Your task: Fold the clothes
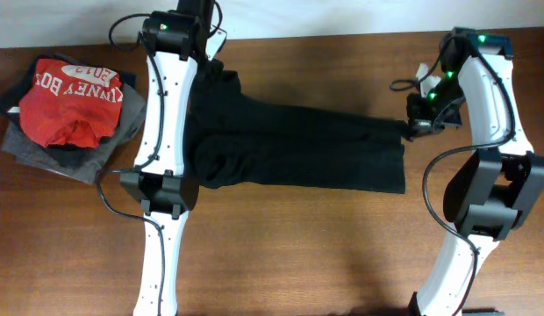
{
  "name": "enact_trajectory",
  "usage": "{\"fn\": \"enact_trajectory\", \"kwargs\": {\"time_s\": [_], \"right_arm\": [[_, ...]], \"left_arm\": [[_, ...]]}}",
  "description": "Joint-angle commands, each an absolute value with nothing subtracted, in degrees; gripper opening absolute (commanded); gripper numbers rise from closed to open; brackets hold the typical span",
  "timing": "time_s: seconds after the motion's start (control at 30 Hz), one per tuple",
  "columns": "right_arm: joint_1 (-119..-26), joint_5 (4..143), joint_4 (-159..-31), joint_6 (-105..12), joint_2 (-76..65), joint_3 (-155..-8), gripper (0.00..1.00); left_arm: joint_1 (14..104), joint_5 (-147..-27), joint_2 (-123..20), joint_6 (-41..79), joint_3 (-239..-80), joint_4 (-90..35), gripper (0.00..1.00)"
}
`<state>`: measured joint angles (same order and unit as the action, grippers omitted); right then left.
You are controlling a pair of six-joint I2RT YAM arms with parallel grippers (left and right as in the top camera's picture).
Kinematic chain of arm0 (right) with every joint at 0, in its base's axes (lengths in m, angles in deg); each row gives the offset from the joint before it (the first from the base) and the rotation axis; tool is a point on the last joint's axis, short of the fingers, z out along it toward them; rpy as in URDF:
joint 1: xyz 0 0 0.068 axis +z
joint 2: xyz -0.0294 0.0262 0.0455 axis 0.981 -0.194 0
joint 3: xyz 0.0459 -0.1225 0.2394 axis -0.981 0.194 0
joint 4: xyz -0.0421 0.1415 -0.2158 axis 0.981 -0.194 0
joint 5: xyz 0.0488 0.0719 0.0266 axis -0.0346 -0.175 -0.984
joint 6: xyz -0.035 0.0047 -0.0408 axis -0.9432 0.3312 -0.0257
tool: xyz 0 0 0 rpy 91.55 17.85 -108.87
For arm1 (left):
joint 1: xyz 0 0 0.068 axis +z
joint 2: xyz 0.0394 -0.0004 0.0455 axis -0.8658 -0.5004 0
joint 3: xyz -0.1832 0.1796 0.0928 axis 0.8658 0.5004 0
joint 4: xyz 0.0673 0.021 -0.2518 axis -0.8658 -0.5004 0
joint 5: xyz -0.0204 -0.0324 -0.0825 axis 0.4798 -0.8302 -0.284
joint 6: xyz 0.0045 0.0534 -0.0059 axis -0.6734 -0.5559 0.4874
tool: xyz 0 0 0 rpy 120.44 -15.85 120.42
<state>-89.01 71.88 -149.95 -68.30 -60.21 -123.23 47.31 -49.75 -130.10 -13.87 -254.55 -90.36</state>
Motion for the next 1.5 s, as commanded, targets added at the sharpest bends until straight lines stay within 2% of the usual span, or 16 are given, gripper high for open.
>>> {"fn": "enact_trajectory", "kwargs": {"time_s": [0.0, 0.3, 0.63, 0.83, 0.87, 0.93, 0.97, 1.0, 1.07, 1.17, 1.23, 1.47], "right_arm": [[-89.4, 70.3, -150.1, -69.1, -58.0, -120.0, 0.04], [-89.3, 65.4, -150.1, -71.2, -58.0, -119.4, 0.04], [-89.4, 65.9, -150.2, -72.1, -58.0, -119.3, 0.04], [-89.4, 65.9, -150.1, -72.1, -58.0, -119.3, 0.04], [-89.4, 65.9, -150.1, -72.1, -58.0, -119.3, 0.12], [-89.4, 65.9, -150.0, -72.1, -58.0, -119.3, 0.45], [-89.4, 65.9, -149.9, -72.1, -58.0, -119.3, 0.50], [-89.4, 65.9, -149.8, -72.1, -58.0, -119.3, 0.53], [-89.4, 65.8, -149.4, -72.1, -58.0, -119.3, 0.54], [-89.4, 65.8, -148.7, -72.0, -58.0, -119.3, 0.54], [-89.4, 65.9, -147.7, -72.1, -58.0, -119.3, 0.53], [-89.4, 66.3, -140.5, -72.1, -58.1, -117.2, 0.54]], "left_arm": [[47.4, -50.7, -130.4, -11.6, -252.1, -90.5, 0.01], [46.4, -57.1, -127.3, -7.8, -242.6, -90.5, 0.00], [46.4, -58.2, -125.2, -6.6, -224.7, -90.5, 0.01], [46.4, -58.0, -125.2, -6.8, -220.2, -90.5, 0.00], [46.4, -58.0, -125.1, -6.8, -220.2, -90.5, 0.03], [46.4, -58.0, -124.6, -7.1, -220.2, -90.5, 0.27], [46.4, -57.7, -124.3, -7.3, -220.2, -90.5, 0.40], [46.4, -57.3, -123.8, -7.6, -220.2, -90.5, 0.53], [46.4, -55.7, -122.4, -7.6, -220.2, -90.5, 0.73], [46.4, -54.6, -119.3, -7.6, -220.2, -90.5, 0.86], [46.7, -54.5, -116.3, -7.6, -220.2, -90.5, 0.99], [48.1, -53.6, -107.3, -7.6, -220.2, -87.6, 0.99]]}}
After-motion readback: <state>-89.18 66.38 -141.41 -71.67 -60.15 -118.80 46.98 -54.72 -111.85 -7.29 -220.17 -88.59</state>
